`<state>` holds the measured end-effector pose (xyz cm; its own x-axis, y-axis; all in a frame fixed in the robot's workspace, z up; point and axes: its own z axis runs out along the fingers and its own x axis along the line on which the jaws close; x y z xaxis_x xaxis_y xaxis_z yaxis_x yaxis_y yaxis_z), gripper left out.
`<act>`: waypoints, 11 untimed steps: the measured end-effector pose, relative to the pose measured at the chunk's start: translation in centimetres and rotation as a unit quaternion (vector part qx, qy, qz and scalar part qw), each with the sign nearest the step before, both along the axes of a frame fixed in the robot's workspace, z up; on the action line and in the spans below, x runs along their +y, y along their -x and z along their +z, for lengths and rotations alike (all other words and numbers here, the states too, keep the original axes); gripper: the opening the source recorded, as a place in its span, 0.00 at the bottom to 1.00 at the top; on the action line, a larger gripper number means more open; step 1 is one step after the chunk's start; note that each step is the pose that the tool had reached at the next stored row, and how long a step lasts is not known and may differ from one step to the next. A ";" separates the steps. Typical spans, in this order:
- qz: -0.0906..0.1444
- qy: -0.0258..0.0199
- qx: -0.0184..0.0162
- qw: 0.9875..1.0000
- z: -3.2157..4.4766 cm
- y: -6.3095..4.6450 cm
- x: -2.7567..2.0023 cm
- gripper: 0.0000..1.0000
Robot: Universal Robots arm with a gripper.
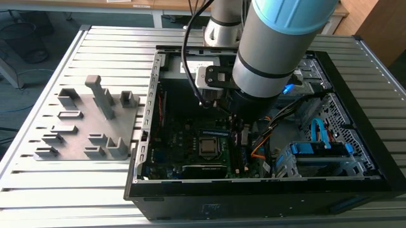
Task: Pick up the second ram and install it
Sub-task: 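Insert the second ram into the second slot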
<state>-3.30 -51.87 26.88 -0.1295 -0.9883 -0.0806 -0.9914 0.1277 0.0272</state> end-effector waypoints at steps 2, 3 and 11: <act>-0.015 0.000 0.000 1.000 0.00 0.0 0.00 0.14; -0.021 0.000 0.000 1.000 0.00 0.0 0.00 0.14; -0.070 0.000 0.000 0.998 -0.01 0.0 0.00 0.14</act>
<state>-3.30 -51.87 26.87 -0.2658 -0.9607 -0.0797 -0.9640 0.2645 0.0270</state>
